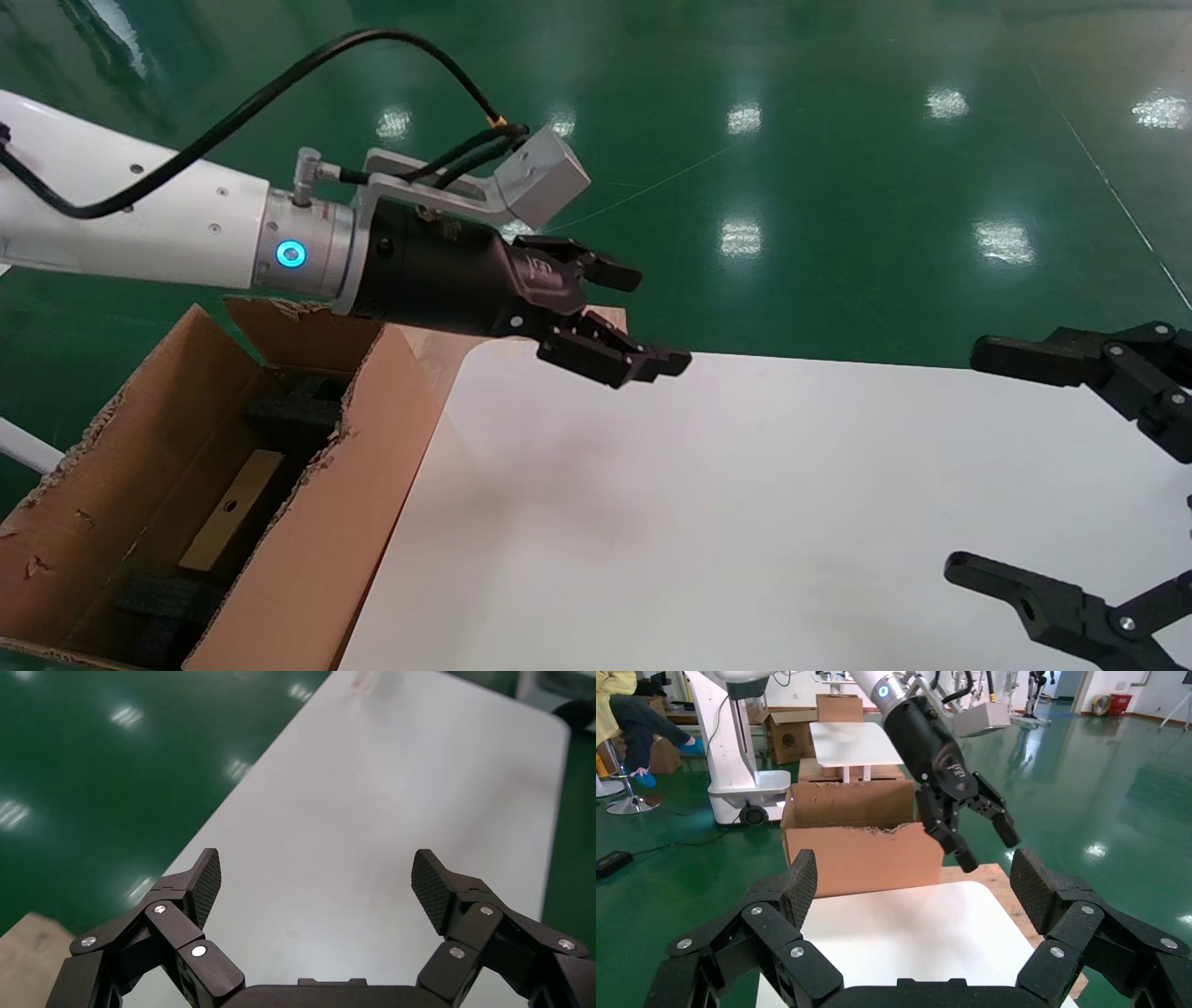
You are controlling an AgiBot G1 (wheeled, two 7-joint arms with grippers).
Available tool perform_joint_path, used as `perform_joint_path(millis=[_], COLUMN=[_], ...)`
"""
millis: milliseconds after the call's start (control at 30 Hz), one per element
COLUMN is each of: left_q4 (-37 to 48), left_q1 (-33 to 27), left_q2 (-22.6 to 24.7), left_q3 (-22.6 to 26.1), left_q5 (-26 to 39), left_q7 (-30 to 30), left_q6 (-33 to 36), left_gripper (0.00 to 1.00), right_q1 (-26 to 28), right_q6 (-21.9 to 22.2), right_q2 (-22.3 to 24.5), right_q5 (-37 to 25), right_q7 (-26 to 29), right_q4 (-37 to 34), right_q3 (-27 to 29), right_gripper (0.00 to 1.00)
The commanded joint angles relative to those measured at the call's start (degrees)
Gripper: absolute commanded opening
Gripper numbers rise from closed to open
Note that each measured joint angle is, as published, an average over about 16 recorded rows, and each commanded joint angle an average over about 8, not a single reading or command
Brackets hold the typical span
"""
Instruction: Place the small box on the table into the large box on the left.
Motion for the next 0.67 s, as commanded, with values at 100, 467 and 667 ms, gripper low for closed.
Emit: perform_joint_path(millis=[100, 467, 667], left_q4=[-0.6, -2.1, -2.7], left_q1=[3.8, 14.1, 18.3], left_q2=[-0.2, -0.7, -1.0], left_q3=[-4.6, -17.1, -22.3], left_q5=[-1.8, -6.7, -8.7], left_q7=[2.8, 10.3, 13.4], left_q6=[1.9, 7.2, 9.4], left_gripper=[1.0, 1.0, 1.0], right_q1=[0.0, 0.0, 0.0], right_q6=[0.0, 0.0, 0.0], right_q2=[0.0, 0.0, 0.0], right_q5=[0.0, 0.0, 0.0], right_q7=[0.0, 0.0, 0.0], right_q4=[0.0, 0.0, 0.0], right_q3=[0.0, 0.0, 0.0], right_gripper=[1.0, 1.0, 1.0])
